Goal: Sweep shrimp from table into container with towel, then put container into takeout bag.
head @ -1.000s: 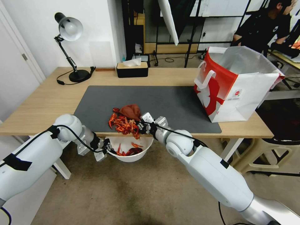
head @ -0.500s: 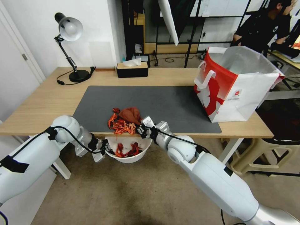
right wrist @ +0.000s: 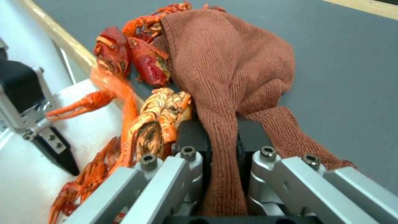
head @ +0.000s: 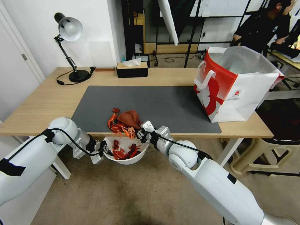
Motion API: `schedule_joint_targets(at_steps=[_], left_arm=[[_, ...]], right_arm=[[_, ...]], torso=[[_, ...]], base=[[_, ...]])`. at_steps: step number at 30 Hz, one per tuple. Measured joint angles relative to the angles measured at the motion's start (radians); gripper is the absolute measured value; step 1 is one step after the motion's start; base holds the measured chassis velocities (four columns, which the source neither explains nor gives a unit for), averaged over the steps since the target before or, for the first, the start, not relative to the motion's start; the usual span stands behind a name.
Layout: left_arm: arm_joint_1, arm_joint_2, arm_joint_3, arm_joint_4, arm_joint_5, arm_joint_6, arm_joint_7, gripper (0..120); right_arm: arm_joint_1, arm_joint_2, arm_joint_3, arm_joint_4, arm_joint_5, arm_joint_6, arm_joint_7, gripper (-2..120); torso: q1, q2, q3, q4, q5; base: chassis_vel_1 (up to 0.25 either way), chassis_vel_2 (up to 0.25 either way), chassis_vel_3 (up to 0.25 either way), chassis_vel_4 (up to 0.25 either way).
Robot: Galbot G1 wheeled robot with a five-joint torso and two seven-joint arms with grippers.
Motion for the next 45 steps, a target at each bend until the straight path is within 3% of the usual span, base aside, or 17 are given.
schedule_joint_targets(at_steps=[34, 45], left_arm=[[-0.002, 0.002, -0.009, 0.017, 0.010, -0.012, -0.015, 0], [0.012, 0.008, -0.022, 0.014, 0.014, -0.014, -0.020, 0]], right_arm=[[-0.046, -0.020, -0.024, 0.059, -0.052, 0.019, -0.056, 7], [-0.018, -0.008, 0.000, 0.080, 0.011, 0.078, -0.071, 7]], torso=[[0.000, 0.000, 0.000, 0.0000, 0.0000], [0.000, 0.000, 0.000, 0.0000, 0.0000]], base=[[0.000, 0.000, 0.000, 0.000], [0.000, 0.000, 0.000, 0.000]])
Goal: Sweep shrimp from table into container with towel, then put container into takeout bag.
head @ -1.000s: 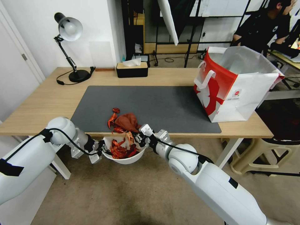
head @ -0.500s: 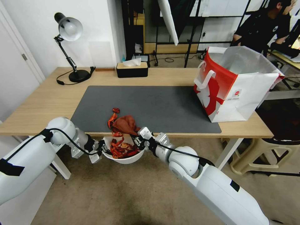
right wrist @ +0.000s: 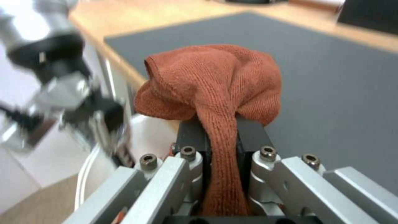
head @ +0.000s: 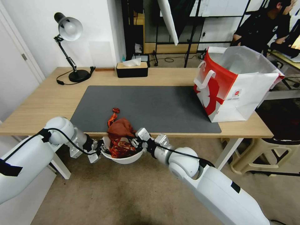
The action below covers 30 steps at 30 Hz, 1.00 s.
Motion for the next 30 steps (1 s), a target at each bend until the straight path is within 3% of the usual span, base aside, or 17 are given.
schedule_joint_targets(at_steps=[11, 19, 24, 30], left_arm=[[0.014, 0.003, -0.011, -0.001, 0.007, -0.002, -0.005, 0], [0.012, 0.016, -0.013, 0.004, 0.010, -0.009, -0.020, 0], [0.004, 0.018, -0.013, 0.011, 0.015, -0.018, -0.027, 0], [0.005, 0.019, -0.015, 0.017, 0.016, -0.022, -0.032, 0]], right_arm=[[0.111, 0.034, 0.047, -0.071, 0.089, 0.097, 0.048, 7], [0.253, 0.124, 0.048, -0.322, 0.103, 0.132, 0.097, 7], [0.324, 0.180, 0.022, -0.491, 0.084, 0.118, 0.106, 7], [0.381, 0.225, 0.002, -0.594, 0.085, 0.080, 0.087, 7]], torso=[[0.000, 0.000, 0.000, -0.0001, 0.0000], [0.000, 0.000, 0.000, 0.0001, -0.0001], [0.000, 0.000, 0.000, -0.0001, -0.0001], [0.000, 0.000, 0.000, 0.0000, -0.0002]], base=[[0.000, 0.000, 0.000, 0.000], [0.000, 0.000, 0.000, 0.000], [0.000, 0.000, 0.000, 0.000], [0.000, 0.000, 0.000, 0.000]])
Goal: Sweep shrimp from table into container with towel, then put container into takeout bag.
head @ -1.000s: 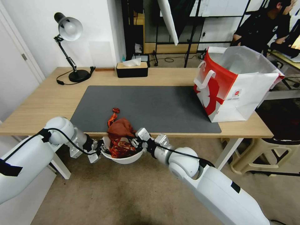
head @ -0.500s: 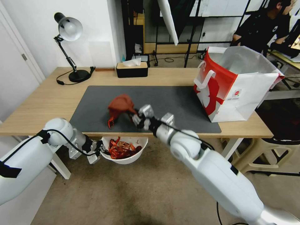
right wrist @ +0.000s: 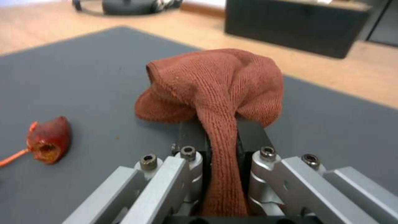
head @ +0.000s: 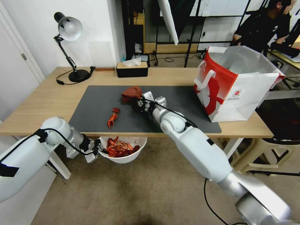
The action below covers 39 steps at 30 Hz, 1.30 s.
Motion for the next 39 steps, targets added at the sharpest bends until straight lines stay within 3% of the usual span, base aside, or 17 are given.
schedule_joint_targets(at_steps=[13, 19, 39], left_arm=[[-0.003, 0.001, -0.003, 0.011, 0.000, -0.004, -0.007, 0], [-0.009, -0.001, -0.003, 0.017, -0.001, -0.007, -0.009, 0], [-0.017, -0.003, -0.003, 0.023, -0.005, -0.010, -0.012, 0]], right_arm=[[0.106, 0.060, -0.074, -0.152, 0.027, -0.027, -0.161, 7], [0.082, 0.036, -0.103, -0.140, 0.029, 0.009, -0.268, 7], [0.021, -0.068, -0.139, -0.040, 0.044, 0.090, -0.416, 7]], torso=[[0.000, 0.000, 0.000, 0.0001, 0.0002], [0.000, 0.000, 0.000, -0.0001, 0.0004], [0.000, 0.000, 0.000, 0.0001, 0.0005]], base=[[0.000, 0.000, 0.000, 0.000], [0.000, 0.000, 0.000, 0.000], [0.000, 0.000, 0.000, 0.000]])
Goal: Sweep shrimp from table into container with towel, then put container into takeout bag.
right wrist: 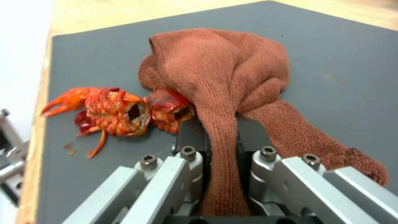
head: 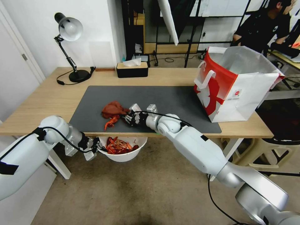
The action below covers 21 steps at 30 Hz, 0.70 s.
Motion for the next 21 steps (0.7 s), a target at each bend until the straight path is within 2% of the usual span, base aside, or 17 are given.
schedule_joint_targets(at_steps=[21], left_arm=[[0.005, 0.007, -0.004, -0.003, -0.002, 0.001, -0.005, 0]], right_arm=[[-0.041, -0.078, -0.003, 0.071, 0.034, 0.033, -0.132, 7]], torso=[[0.000, 0.000, 0.000, -0.0005, -0.0002]], base=[[0.000, 0.000, 0.000, 0.000]])
